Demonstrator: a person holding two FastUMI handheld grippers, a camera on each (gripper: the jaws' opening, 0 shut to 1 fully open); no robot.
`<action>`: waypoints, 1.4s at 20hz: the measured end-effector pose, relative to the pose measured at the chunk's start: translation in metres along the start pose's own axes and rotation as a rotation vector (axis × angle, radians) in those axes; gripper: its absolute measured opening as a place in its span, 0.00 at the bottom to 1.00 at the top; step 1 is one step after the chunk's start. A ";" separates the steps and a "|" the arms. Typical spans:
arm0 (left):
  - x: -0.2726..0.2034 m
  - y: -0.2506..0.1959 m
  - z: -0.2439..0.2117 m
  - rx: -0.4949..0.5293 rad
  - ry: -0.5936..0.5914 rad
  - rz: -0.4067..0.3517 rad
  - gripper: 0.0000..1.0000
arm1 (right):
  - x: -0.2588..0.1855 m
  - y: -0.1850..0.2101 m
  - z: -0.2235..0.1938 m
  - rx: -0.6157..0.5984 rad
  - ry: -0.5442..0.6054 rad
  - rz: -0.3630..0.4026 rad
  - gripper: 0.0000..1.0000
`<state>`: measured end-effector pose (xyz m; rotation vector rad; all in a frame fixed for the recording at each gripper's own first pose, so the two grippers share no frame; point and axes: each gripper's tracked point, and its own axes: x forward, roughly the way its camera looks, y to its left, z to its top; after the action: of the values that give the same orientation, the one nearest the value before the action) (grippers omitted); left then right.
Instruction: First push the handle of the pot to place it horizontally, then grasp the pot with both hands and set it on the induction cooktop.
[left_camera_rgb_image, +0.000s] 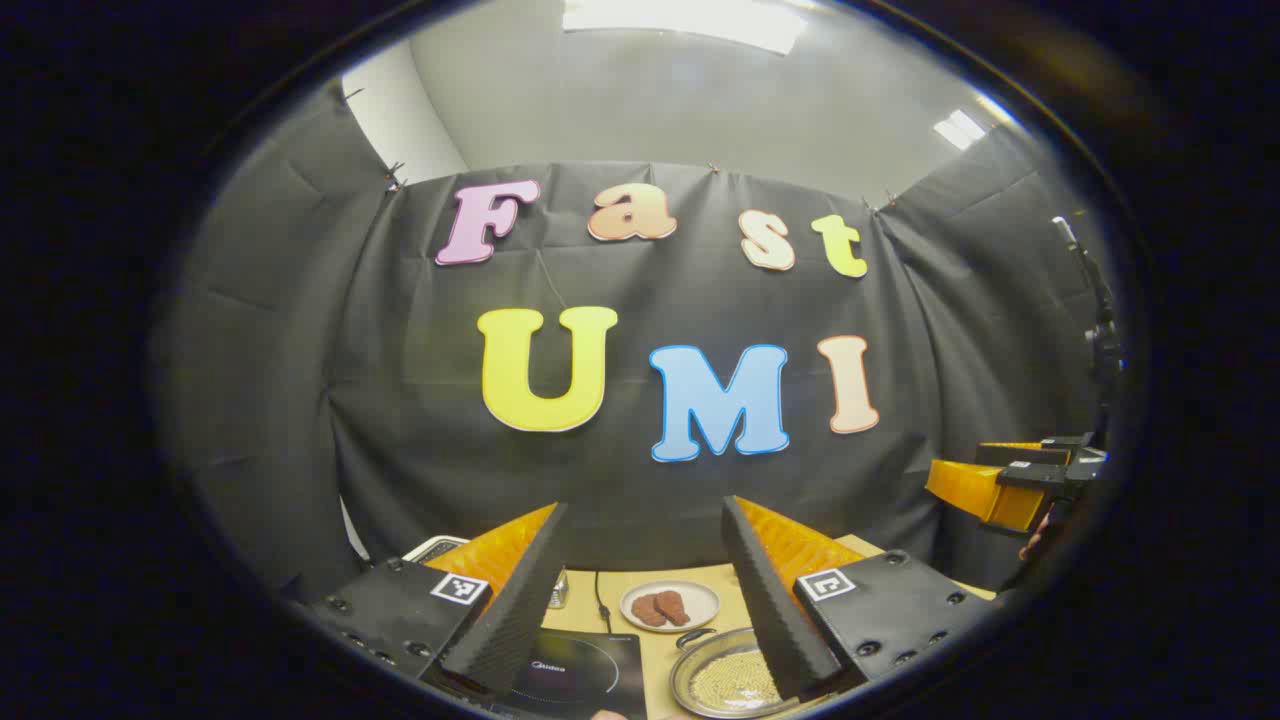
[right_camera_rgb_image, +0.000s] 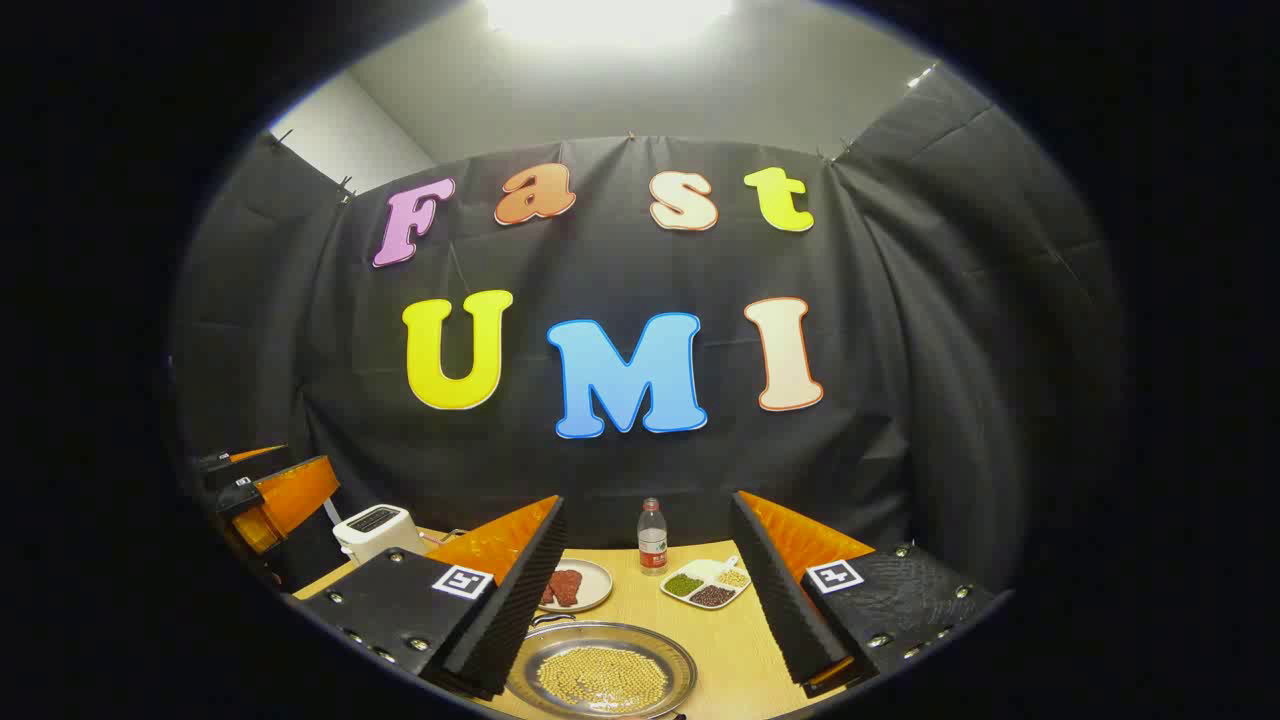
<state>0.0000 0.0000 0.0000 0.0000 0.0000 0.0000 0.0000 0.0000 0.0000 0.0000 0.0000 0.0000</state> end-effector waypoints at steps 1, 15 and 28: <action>0.000 0.001 -0.001 0.001 0.003 -0.001 0.99 | 0.001 0.001 -0.002 -0.001 0.007 0.001 0.98; 0.006 0.009 -0.002 0.030 0.004 0.011 0.99 | 0.008 0.005 -0.005 -0.008 0.013 0.007 0.98; 0.001 0.006 -0.008 0.031 0.019 0.011 0.96 | 0.005 0.011 -0.054 -0.029 0.120 0.037 0.98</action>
<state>0.0014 0.0060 -0.0079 0.0309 0.0193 0.0109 0.0048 0.0112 -0.0536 -0.0293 0.1200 0.0368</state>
